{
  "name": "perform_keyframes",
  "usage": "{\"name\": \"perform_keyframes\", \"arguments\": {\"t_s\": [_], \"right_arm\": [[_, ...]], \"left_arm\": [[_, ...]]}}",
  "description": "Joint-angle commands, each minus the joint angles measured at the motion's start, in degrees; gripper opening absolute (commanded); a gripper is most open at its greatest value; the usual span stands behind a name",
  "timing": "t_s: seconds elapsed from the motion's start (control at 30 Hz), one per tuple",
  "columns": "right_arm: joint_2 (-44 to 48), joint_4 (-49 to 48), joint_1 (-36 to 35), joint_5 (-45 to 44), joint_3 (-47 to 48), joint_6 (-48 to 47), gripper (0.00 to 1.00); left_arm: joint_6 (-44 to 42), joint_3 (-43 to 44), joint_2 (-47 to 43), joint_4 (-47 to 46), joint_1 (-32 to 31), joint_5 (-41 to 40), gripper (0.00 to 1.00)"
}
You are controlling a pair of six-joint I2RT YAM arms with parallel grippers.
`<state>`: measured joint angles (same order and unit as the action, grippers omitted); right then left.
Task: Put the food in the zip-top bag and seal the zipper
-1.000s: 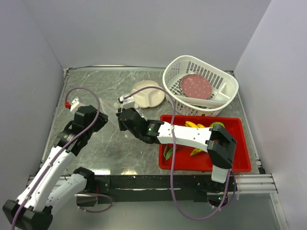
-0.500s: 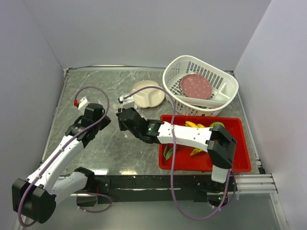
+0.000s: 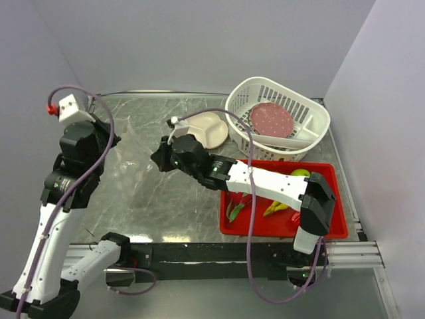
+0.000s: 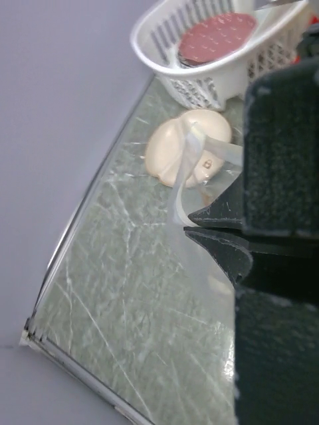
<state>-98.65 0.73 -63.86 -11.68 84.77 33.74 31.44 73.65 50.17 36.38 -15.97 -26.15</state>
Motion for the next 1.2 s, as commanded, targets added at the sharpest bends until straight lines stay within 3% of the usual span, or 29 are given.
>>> {"name": "perform_keyframes", "arguments": {"t_s": [0.0,0.07,0.13,0.3,0.4,0.5,0.73,0.93,1.07,1.17], "right_arm": [[-1.8,-0.5,3.3,7.6,-3.4,7.5,0.00],[-2.0,-0.5,4.3,7.6,-6.2,8.3,0.00],[-2.0,-2.5,4.5,6.9,-7.9,7.6,0.07],[-1.2,-4.2,4.6,6.8,-11.7,4.9,0.42],[-0.4,-4.9,4.6,6.1,-13.1,3.2,0.56],[-0.4,-4.9,4.6,5.1,-13.1,1.8,0.61],[-2.8,-7.1,4.7,9.6,-12.1,2.4,0.63],[-5.8,-6.0,4.7,7.4,-8.4,2.2,0.59],[-8.8,2.2,9.4,2.5,-6.0,3.8,0.27],[-6.8,2.8,12.2,-1.8,-9.9,3.9,0.21]], "left_arm": [[-8.1,-1.7,6.9,4.1,0.1,10.5,0.01],[-7.5,-6.6,7.5,1.7,-0.6,12.3,0.01],[-5.6,-10.7,7.4,-2.7,-1.2,14.7,0.01],[0.3,-20.1,9.3,-9.4,-3.5,18.2,0.01],[2.5,-23.0,9.2,-13.3,-4.0,20.1,0.01],[3.8,-23.9,8.8,-15.1,-4.0,21.1,0.01],[4.1,-23.5,9.1,-15.6,-4.0,22.3,0.01],[3.9,-22.6,8.5,-15.6,-4.0,24.7,0.01],[3.1,-19.2,5.8,-8.4,-4.0,20.5,0.01],[2.7,-18.6,3.5,-4.1,-4.1,14.2,0.01]]}}
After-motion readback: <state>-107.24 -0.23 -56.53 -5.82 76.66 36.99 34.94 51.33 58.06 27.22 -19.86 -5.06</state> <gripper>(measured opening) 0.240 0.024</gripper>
